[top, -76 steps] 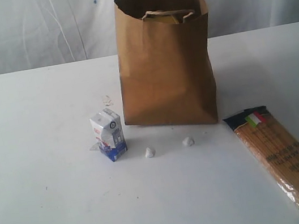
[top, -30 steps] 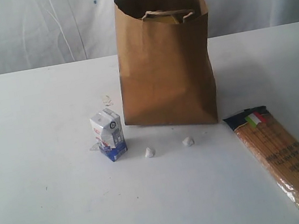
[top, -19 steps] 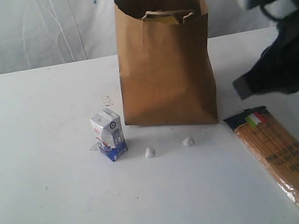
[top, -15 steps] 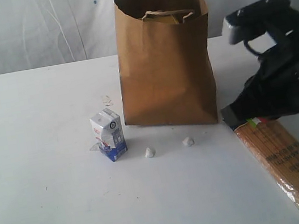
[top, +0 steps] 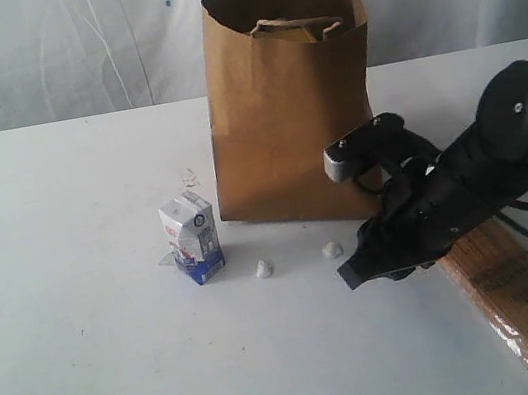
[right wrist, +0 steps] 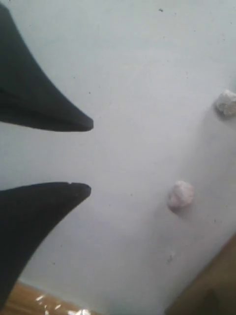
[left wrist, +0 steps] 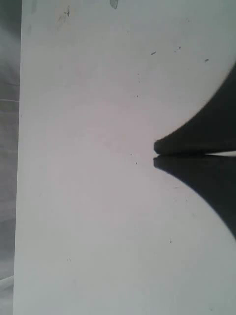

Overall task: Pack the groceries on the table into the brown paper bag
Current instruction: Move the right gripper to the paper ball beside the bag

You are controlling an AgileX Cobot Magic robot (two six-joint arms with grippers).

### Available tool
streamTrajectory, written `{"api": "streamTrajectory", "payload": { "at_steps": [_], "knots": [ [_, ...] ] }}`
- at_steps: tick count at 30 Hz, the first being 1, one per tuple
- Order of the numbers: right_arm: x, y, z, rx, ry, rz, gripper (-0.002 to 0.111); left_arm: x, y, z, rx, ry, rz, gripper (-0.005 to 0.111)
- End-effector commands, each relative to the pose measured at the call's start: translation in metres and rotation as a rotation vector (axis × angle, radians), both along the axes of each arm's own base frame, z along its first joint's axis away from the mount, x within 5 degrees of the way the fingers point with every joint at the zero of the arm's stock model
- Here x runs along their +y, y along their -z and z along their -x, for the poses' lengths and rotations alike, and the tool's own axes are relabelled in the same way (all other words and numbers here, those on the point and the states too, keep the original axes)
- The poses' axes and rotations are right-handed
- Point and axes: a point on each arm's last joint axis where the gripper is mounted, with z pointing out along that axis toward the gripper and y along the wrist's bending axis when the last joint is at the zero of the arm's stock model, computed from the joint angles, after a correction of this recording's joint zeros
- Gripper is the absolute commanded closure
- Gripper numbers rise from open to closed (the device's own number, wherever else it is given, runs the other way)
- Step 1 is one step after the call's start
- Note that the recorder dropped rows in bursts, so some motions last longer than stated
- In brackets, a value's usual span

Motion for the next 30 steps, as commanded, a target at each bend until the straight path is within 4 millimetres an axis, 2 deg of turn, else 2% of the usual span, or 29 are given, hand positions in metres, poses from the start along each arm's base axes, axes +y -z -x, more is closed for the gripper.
{"api": "streamTrajectory", "payload": {
  "at_steps": [1,7,11,18,30],
  "knots": [
    [0.014,0.009,-0.010,0.002,-0.030,0.005,0.074,0.000,0.000,0.000,-0.006,0.006,-0.005,0.107],
    [0.017,0.025,-0.035,-0.121,0.017,0.034,0.074,0.000,0.000,0.000,-0.006,0.006,-0.005,0.107],
    [0.022,0.028,-0.044,-0.122,0.017,0.033,0.074,0.000,0.000,0.000,-0.006,0.006,-0.005,0.107],
    [0.033,0.034,-0.051,-0.111,0.022,0.016,0.074,0.000,0.000,0.000,-0.006,0.006,-0.005,0.107],
    [0.033,0.038,-0.050,-0.093,0.013,0.024,0.074,0.000,0.000,0.000,-0.006,0.006,-0.005,0.107]
  ]
}}
